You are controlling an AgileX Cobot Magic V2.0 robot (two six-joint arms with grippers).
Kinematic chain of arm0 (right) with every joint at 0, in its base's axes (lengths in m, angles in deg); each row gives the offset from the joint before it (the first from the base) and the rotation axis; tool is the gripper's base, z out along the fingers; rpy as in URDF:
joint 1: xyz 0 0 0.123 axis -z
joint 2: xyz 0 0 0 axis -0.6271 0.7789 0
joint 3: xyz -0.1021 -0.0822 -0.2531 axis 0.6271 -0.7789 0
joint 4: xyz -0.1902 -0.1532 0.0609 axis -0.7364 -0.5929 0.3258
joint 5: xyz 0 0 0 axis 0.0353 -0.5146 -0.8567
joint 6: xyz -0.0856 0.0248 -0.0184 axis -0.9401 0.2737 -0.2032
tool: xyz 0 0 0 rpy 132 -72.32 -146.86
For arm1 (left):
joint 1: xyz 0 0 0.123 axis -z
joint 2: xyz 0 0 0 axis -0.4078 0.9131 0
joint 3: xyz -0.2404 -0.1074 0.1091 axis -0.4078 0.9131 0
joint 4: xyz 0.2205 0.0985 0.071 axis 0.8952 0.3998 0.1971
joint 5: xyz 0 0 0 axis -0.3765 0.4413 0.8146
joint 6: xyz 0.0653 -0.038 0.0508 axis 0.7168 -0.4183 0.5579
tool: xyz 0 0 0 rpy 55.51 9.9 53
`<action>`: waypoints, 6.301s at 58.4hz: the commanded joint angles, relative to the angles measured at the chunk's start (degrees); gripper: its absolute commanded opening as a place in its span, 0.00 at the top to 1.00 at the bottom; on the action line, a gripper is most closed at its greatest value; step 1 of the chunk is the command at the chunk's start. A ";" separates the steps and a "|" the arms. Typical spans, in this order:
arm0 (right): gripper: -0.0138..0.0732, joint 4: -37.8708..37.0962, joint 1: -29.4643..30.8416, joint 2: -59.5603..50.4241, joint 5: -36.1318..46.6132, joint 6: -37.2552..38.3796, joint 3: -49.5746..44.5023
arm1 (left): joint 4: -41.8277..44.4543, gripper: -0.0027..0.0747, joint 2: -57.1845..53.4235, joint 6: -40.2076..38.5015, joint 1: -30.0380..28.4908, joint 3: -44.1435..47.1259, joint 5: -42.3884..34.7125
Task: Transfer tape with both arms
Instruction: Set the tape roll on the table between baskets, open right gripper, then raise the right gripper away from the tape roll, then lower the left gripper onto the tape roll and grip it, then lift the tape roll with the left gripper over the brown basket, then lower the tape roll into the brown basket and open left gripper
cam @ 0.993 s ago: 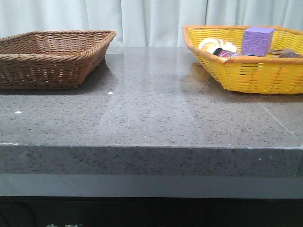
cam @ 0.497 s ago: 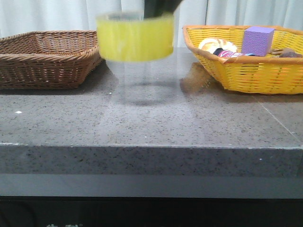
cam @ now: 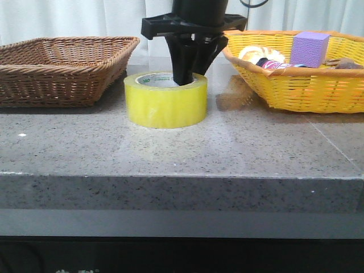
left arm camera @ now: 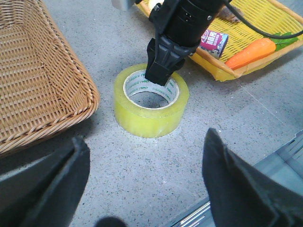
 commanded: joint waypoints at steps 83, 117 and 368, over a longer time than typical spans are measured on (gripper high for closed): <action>0.45 7.64 0.30 -79.76 33.18 -0.58 -62.23 | -0.59 0.25 0.07 7.40 0.46 -5.70 -0.56; 0.45 7.64 0.30 -79.43 33.13 -0.58 -62.23 | -2.34 0.25 27.97 33.22 0.46 -32.51 23.44; 0.45 7.64 0.30 -79.45 33.12 -0.58 -62.23 | -6.09 0.35 52.29 11.57 -19.72 -81.96 44.08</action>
